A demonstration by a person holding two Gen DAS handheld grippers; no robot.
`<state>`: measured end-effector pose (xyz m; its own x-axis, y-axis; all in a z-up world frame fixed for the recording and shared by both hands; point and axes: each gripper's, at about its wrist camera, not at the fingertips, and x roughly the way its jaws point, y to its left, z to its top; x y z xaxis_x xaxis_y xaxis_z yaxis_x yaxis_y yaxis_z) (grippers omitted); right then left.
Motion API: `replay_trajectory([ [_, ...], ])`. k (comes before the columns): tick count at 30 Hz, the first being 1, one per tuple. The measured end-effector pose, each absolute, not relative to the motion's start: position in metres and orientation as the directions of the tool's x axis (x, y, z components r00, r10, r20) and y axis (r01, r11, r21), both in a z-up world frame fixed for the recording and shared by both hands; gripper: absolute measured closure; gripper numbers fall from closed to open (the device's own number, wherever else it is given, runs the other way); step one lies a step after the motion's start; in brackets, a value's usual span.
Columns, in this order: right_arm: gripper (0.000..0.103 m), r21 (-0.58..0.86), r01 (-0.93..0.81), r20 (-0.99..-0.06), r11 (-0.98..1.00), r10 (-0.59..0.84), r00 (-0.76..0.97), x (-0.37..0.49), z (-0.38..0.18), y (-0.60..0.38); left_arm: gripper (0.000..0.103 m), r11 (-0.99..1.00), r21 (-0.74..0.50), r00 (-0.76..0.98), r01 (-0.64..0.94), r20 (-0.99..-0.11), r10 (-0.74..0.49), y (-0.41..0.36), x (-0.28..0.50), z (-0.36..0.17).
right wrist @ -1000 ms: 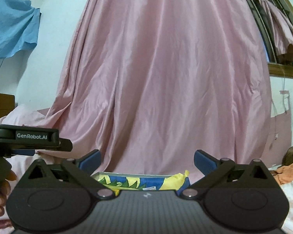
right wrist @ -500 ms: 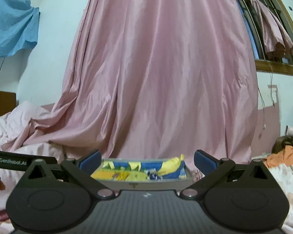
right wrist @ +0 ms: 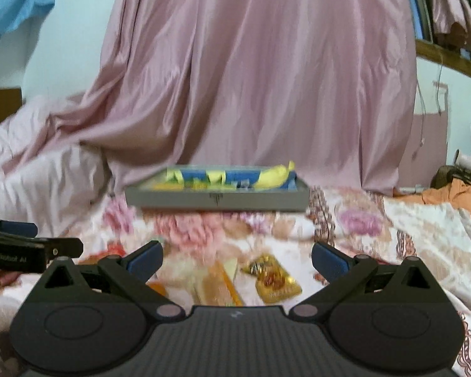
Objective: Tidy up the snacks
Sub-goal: 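Lift both tools away from the tray back toward the snacks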
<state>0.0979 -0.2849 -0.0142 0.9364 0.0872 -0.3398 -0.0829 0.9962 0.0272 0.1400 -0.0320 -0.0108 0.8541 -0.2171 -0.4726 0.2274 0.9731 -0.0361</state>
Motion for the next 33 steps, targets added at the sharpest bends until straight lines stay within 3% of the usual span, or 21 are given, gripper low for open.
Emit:
replay_trajectory([
  [19,0.0,-0.059,-0.091,-0.656,0.994,0.029,0.754,0.143,-0.068,-0.264,0.001,0.941,0.024,0.738,0.337,-0.628,-0.248,-0.048,0.175,-0.065],
  [33,0.0,-0.096,-0.12,-0.71,0.988,0.016,0.704,0.171,-0.081,-0.269,0.001,0.904,0.05,0.694,0.424,-0.659,-0.289,-0.056,0.202,-0.075],
])
